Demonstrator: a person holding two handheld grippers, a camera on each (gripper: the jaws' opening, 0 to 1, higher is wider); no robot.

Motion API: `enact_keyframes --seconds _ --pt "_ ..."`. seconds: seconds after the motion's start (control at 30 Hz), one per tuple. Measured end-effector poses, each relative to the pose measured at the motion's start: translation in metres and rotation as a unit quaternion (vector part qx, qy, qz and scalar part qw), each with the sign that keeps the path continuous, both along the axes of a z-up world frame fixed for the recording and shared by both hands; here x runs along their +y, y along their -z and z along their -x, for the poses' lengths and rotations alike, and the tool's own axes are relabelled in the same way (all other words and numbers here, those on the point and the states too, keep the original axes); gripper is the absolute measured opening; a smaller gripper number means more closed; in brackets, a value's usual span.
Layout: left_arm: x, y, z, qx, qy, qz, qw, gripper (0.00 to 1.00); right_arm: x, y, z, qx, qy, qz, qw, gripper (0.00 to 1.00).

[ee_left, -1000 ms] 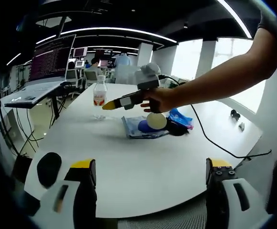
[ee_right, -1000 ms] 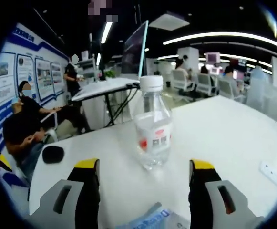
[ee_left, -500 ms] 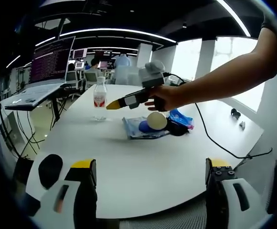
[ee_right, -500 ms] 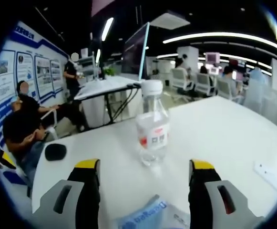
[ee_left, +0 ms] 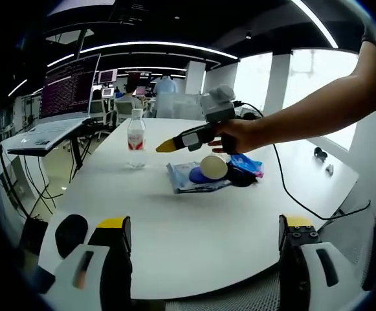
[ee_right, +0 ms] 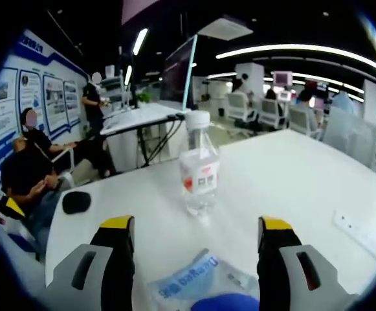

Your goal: Arrange the tabletop items into an orderly group along one side of the table until the central work area is clear of visible clutter.

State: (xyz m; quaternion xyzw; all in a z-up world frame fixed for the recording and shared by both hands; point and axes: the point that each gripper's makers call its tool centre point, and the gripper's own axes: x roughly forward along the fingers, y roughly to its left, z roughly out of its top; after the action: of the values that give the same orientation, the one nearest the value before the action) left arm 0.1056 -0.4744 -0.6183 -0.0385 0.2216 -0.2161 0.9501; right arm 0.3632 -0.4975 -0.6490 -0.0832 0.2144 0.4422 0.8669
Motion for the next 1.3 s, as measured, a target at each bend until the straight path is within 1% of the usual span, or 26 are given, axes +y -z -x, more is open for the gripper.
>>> enact_keyframes --seconds 0.2,0.43,0.53,0.63,0.7,0.77,1.0,1.3 --pt "0.001 0.000 -0.001 -0.002 0.002 -0.007 1.0000 0.93 -0.013 0.002 0.008 0.004 0.012 0.002 0.9999 0.76" --pt "0.001 -0.002 -0.002 -0.008 0.005 -0.014 0.9999 0.93 -0.025 -0.005 0.019 0.002 0.026 -0.010 0.9996 0.79" --pt "0.000 -0.001 -0.001 -0.004 0.010 -0.019 0.9998 0.92 -0.030 -0.003 0.024 0.004 0.028 -0.006 0.9996 0.79" --pt "0.000 -0.002 -0.001 -0.008 0.009 -0.018 0.9998 0.92 -0.035 -0.001 0.029 0.006 0.031 -0.005 0.9995 0.79" --pt "0.000 -0.001 -0.001 -0.007 0.007 -0.018 0.9998 0.92 -0.038 -0.001 0.032 0.008 0.035 -0.011 0.9993 0.79" --pt "0.000 -0.003 -0.001 -0.009 0.005 -0.016 0.9998 0.92 -0.041 0.001 0.035 0.008 0.035 -0.006 0.9993 0.79" --pt "-0.001 -0.003 -0.001 -0.009 0.008 -0.015 0.9998 0.92 -0.050 -0.002 0.047 0.006 0.041 -0.012 0.9991 0.79" --pt "-0.003 -0.003 -0.001 -0.011 0.015 -0.016 0.9997 0.93 -0.067 -0.005 0.062 0.004 0.054 -0.020 0.9983 0.87"
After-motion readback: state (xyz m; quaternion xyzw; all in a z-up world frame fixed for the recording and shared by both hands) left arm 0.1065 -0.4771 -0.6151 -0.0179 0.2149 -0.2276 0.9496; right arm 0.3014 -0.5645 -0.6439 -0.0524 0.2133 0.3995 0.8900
